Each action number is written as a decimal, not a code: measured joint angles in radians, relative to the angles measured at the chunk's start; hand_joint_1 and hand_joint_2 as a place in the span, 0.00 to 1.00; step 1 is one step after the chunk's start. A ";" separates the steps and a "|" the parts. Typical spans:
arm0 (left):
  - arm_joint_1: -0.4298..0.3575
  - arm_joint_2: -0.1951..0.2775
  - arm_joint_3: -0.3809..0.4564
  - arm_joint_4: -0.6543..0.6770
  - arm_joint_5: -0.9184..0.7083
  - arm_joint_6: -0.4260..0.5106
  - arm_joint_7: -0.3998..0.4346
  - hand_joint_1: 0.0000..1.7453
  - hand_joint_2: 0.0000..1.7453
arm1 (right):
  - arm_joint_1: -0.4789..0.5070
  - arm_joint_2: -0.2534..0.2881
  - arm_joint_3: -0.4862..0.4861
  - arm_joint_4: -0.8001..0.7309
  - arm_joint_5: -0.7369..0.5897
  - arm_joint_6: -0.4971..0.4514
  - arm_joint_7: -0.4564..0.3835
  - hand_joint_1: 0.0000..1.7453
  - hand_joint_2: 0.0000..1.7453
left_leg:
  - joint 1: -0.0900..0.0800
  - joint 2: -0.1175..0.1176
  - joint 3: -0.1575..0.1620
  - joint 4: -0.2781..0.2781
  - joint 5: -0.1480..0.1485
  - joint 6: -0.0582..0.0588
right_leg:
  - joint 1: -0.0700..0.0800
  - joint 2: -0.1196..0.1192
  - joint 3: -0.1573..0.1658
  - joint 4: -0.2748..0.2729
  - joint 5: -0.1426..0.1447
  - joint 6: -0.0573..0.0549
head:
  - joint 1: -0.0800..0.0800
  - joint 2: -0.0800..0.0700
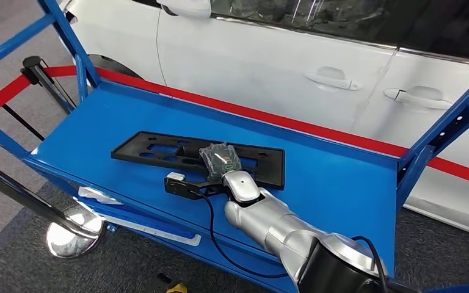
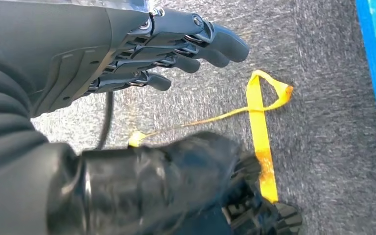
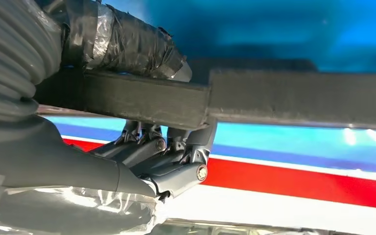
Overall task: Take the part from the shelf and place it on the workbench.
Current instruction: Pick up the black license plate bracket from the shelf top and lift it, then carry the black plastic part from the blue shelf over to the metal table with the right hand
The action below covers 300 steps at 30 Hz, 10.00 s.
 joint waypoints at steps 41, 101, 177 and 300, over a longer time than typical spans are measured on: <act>0.001 -0.002 0.005 0.000 0.050 0.134 0.031 0.00 1.00 | -0.006 -0.037 -0.073 -0.153 0.085 -0.208 -0.086 1.00 1.00 | 0.006 0.004 0.031 -0.068 0.044 -0.009 | 0.004 0.006 0.013 -0.019 0.009 0.009 | -0.005 0.000; 0.009 0.004 0.037 0.000 0.101 0.189 0.029 0.00 1.00 | 0.067 -0.195 -0.249 -0.792 0.050 -0.287 -0.073 1.00 1.00 | -0.004 0.002 0.023 -0.030 0.030 0.008 | 0.005 0.002 -0.013 -0.004 0.015 -0.001 | -0.002 0.000; 0.003 0.006 0.043 0.000 0.123 0.206 0.013 0.00 1.00 | 0.106 -0.331 -0.274 -0.917 -0.025 -0.256 -0.012 1.00 1.00 | -0.005 0.003 -0.011 -0.059 0.074 0.041 | -0.002 0.028 0.009 0.034 -0.026 0.036 | 0.015 0.000; 0.008 0.036 0.043 0.000 0.146 0.083 -0.089 0.00 1.00 | 0.127 -0.421 -0.283 -1.201 -0.025 -0.214 0.012 1.00 1.00 | -0.009 -0.009 -0.006 -0.063 0.079 0.052 | -0.001 -0.008 -0.062 0.106 -0.004 0.033 | 0.010 0.000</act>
